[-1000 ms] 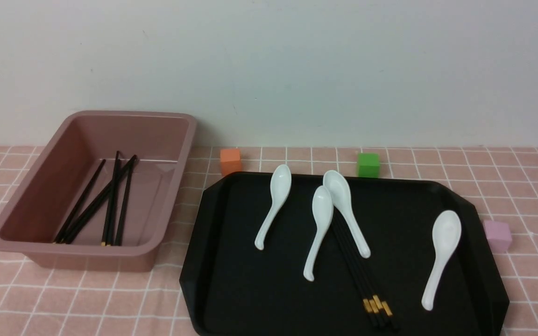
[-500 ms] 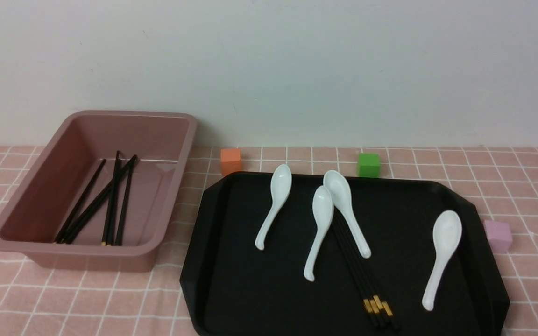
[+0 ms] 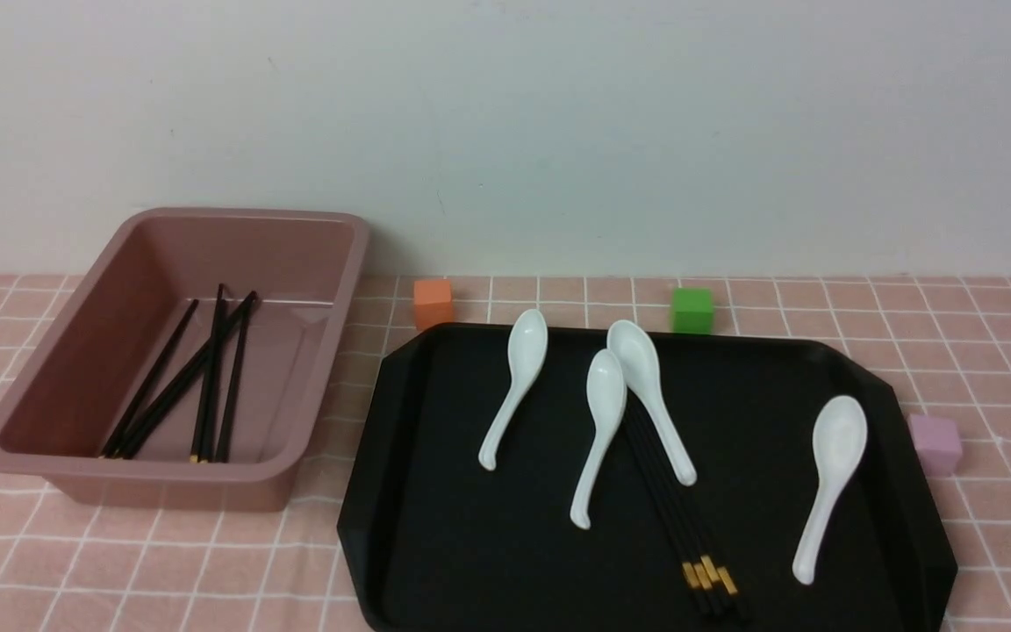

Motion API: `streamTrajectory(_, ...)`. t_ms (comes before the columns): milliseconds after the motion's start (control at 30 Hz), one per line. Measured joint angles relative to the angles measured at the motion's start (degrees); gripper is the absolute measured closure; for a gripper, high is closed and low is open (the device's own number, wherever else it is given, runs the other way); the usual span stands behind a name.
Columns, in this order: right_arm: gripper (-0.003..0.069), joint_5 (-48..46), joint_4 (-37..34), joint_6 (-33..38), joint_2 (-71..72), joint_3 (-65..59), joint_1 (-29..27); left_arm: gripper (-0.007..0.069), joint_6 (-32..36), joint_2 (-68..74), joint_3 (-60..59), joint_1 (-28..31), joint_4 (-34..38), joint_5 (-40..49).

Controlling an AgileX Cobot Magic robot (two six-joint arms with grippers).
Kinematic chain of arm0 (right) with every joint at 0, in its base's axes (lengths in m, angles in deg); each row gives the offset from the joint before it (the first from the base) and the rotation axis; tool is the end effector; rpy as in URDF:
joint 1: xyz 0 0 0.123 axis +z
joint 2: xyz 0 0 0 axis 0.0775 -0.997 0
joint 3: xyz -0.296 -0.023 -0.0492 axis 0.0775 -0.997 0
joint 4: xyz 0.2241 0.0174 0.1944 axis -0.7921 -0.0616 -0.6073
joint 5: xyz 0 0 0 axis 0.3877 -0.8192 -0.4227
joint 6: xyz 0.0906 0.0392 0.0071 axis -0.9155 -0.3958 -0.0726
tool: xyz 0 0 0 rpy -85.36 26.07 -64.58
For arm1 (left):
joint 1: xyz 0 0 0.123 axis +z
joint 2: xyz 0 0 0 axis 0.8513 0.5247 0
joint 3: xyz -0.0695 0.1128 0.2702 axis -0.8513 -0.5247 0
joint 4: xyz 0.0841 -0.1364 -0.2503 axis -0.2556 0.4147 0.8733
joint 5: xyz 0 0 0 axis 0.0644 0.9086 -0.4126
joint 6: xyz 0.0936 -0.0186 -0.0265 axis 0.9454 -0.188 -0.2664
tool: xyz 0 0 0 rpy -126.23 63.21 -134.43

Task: On pink tablecloth take chopsticks from black tray and put them in box.
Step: 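Move the gripper over the chopsticks on the black tray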

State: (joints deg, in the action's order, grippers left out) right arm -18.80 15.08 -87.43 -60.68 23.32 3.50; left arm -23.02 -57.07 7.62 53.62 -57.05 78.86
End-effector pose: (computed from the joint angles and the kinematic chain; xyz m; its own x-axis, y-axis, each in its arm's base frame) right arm 0.1584 0.0465 0.2972 -0.8422 0.0216 -0.5387 -0.1543 0.9477 0.2793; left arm 0.0895 -0.0079 0.1650 -0.3274 -0.3261 -0.8868 -0.0294 0.9416 -0.3354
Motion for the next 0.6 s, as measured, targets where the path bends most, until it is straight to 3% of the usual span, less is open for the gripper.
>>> streamTrajectory(233,0.0657,-0.7,0.8,1.0,-20.8,7.8,1.5,0.0386,0.0,0.0,0.0,0.0,0.0,0.0)
streamTrajectory(367,0.0657,1.7,1.1,-1.2,-28.0,10.4,7.2,0.0386,0.0,0.0,0.0,0.0,0.0,0.0)
streamTrajectory(500,0.0652,5.6,4.5,-5.0,-37.1,14.7,17.6,0.0386,0.0,0.0,0.0,0.0,0.0,0.0)
streamTrajectory(600,0.0632,7.6,6.8,-6.2,-42.6,17.5,22.2,0.0386,0.0,0.0,0.0,0.0,0.0,0.0)
